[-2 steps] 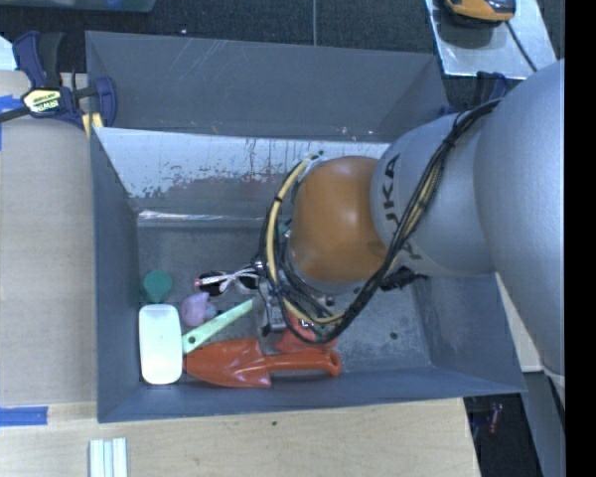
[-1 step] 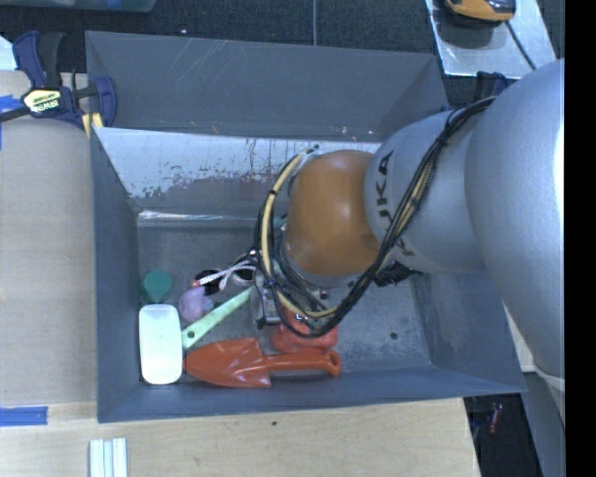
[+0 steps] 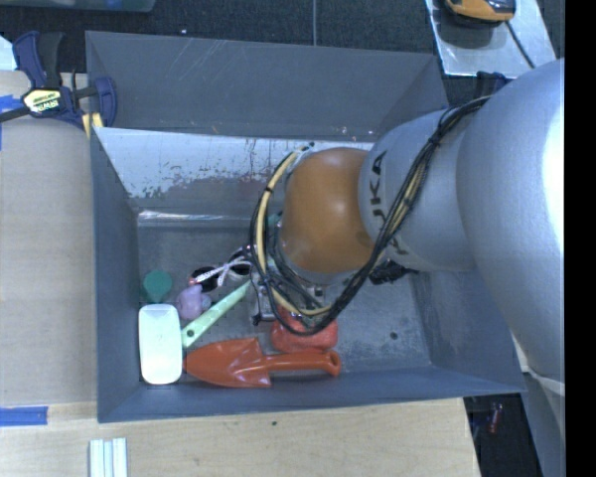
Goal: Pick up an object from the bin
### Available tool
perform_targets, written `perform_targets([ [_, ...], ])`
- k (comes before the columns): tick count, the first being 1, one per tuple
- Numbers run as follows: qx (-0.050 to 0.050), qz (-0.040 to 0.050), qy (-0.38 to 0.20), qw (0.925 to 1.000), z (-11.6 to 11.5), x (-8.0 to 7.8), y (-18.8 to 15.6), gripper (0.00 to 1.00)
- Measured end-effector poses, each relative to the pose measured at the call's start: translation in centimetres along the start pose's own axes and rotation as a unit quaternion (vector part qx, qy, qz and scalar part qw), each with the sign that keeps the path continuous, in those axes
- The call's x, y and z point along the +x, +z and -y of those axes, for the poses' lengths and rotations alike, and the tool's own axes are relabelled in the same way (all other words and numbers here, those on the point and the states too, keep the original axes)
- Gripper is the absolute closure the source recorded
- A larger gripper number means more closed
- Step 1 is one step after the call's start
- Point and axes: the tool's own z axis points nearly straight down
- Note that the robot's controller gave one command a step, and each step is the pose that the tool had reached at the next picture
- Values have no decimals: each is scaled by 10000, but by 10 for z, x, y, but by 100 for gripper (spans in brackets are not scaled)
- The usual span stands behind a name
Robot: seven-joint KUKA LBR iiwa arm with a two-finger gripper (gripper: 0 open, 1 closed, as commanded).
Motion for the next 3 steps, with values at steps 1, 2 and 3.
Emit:
perform_targets([
  [1,-4,45,-185,9998,-34,-29,7,100],
  [2,8,1,26,10000,-34,23,13,0],
  [3,4,17,29,10000,-34,22,13,0],
])
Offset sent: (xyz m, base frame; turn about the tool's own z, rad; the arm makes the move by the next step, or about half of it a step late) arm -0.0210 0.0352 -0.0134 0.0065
